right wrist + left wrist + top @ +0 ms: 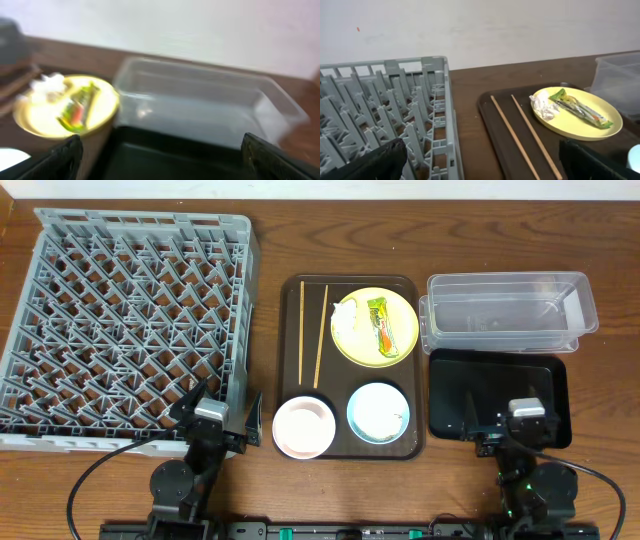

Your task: Sort waste into correct bins and load items into the dishwasher

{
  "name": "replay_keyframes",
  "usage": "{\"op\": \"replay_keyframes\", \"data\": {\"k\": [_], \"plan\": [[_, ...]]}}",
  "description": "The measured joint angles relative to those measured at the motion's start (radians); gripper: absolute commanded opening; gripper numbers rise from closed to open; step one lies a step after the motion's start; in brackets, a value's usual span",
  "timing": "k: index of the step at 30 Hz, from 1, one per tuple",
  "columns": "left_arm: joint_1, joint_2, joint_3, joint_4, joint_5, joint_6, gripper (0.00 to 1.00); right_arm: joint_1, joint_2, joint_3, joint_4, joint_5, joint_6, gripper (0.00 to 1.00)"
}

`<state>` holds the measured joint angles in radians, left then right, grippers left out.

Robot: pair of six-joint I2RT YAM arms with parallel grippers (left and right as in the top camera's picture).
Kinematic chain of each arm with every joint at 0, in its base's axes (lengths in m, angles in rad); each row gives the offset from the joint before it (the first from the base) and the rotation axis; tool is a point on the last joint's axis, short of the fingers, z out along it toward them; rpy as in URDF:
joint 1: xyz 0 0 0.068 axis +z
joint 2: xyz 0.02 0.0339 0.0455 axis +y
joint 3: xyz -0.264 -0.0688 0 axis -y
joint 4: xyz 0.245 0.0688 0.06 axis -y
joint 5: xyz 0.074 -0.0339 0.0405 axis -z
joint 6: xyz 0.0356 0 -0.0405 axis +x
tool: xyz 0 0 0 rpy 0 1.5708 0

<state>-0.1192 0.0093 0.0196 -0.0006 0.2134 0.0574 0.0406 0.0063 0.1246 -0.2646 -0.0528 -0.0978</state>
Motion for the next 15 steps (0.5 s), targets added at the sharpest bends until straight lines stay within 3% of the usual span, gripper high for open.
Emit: {"op": "replay_keyframes", "data": {"k": [8, 15], "plan": [[0.0, 0.125, 0.163, -0.078, 0.008, -0.065, 0.98, 0.0, 0.067, 0.084, -0.083, -0.1, 0.054, 0.99], [0.0, 0.482, 0.557, -0.42, 0.006, -0.116, 0.98, 0.0, 0.399, 0.435, -0.343, -0.143, 0.068, 0.99]]}}
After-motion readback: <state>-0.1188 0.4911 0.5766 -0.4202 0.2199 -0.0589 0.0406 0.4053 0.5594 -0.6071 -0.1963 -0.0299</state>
